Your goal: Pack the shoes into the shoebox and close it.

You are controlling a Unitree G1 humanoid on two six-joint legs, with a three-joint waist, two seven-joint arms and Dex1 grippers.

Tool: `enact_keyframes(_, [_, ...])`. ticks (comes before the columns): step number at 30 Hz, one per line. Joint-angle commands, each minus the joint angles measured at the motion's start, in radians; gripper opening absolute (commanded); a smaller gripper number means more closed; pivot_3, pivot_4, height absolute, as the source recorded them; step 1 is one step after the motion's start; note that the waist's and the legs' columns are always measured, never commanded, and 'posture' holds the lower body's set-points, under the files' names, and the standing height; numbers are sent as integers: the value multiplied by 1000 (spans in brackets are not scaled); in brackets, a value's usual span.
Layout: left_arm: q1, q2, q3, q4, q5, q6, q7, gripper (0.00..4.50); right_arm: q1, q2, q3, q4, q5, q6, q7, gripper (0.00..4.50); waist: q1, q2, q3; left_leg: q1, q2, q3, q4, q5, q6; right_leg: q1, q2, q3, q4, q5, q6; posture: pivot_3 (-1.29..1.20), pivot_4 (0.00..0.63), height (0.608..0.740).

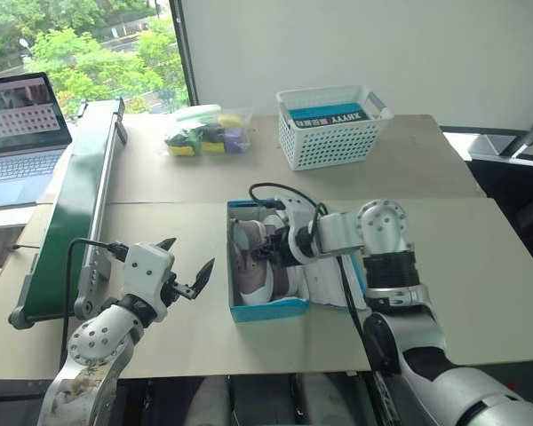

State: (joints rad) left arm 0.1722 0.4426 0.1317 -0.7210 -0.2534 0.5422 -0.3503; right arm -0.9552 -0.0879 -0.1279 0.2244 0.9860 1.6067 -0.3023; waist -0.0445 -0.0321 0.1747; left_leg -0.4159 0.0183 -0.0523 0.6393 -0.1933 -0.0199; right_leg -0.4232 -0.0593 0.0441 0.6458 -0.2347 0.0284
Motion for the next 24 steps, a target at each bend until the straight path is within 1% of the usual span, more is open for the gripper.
enact_keyframes(1, [-10,4,3,-4,8,-25,-2,4500,-64,-3,-41,-56,-19,7,56,3822,0,0,0,0,0,0,0,0,0,0,0,0,0,0,0,0,150,728])
enact_keyframes(3, [-16,6,1,4,9,-26,-7,4500,-92,-15,-66,-92,-17,-20,109,3822,0,0,0,0,0,0,0,0,0,0,0,0,0,0,0,0,150,728])
enact_keyframes(4, [-22,8,1,8,9,-27,-9,4500,-108,-43,-60,-128,-10,-54,170,3822,0,0,0,0,0,0,0,0,0,0,0,0,0,0,0,0,150,728])
enact_keyframes(6, [-32,12,6,17,6,-27,-16,4500,-132,-78,-106,-168,48,-77,280,3822,2,1,0,0,0,0,0,0,0,0,0,0,0,0,0,0,150,728])
enact_keyframes(8, [-42,15,13,26,-1,-30,-27,4500,-117,-173,-119,-241,149,-43,473,3822,6,1,1,-1,0,0,0,0,0,0,0,0,-1,0,0,0,150,728])
enact_keyframes(11, [-56,20,11,49,-7,-37,-49,4500,8,-381,-115,-392,339,5,787,3822,17,0,0,-1,0,-1,0,-1,2,2,0,-2,-4,-1,1,0,150,728])
enact_keyframes(12, [-61,21,8,58,-10,-39,-58,4500,62,-447,-108,-448,382,8,877,3577,21,0,0,-1,0,-1,0,-2,4,3,0,-2,-6,-1,1,0,150,728])
enact_keyframes(13, [-66,24,0,65,-25,-36,-77,4500,152,-531,-110,-521,444,8,987,3281,23,0,0,-1,0,-1,0,-4,7,4,-1,-2,-7,-1,2,0,150,728])
enact_keyframes(14, [-69,26,-4,69,-45,-31,-98,4500,232,-598,-111,-594,476,8,1077,3081,27,0,0,-1,0,0,0,-5,8,4,-1,-2,-7,-1,2,0,150,728])
enact_keyframes(15, [-71,25,-1,70,-75,-21,-119,4500,300,-646,-110,-653,490,8,1143,2650,29,0,0,-1,0,0,0,-6,10,4,-1,-2,-9,-2,2,0,150,728])
enact_keyframes(16, [-70,27,6,70,-109,-7,-141,4500,363,-685,-103,-698,485,-7,1195,2414,24,1,1,-1,0,0,0,-8,12,4,-1,-1,-9,-2,2,0,150,728])
enact_keyframes(18, [-59,52,20,71,-164,9,-200,4500,471,-751,-52,-777,404,-81,1271,1663,18,2,1,-2,0,3,1,-9,14,1,-1,2,-6,-3,2,0,150,728])
enact_keyframes(20, [-46,91,33,83,-183,3,-253,4500,585,-825,39,-856,253,-208,1332,969,9,2,1,1,0,3,2,-9,15,2,0,2,-4,-4,1,0,150,728])
enact_keyframes(21, [-39,116,37,90,-186,-3,-279,4500,644,-858,94,-879,166,-280,1348,641,8,2,1,1,1,3,2,-9,15,3,0,1,-4,-8,6,0,150,728])
enact_keyframes(22, [-33,136,41,94,-192,-5,-302,4500,686,-875,137,-889,94,-339,1350,317,9,2,1,2,1,3,2,-9,15,3,0,1,-4,-9,7,0,150,728])
enact_keyframes(23, [-28,152,49,95,-201,-13,-320,4500,723,-878,167,-878,46,-376,1337,40,10,2,0,2,1,2,2,-9,15,3,0,1,-4,-10,8,0,150,728])
enact_keyframes(24, [-25,165,61,99,-214,-20,-338,4500,758,-879,200,-865,-8,-420,1322,40,10,2,0,2,1,3,3,-9,15,3,0,1,-4,-10,8,0,150,728])
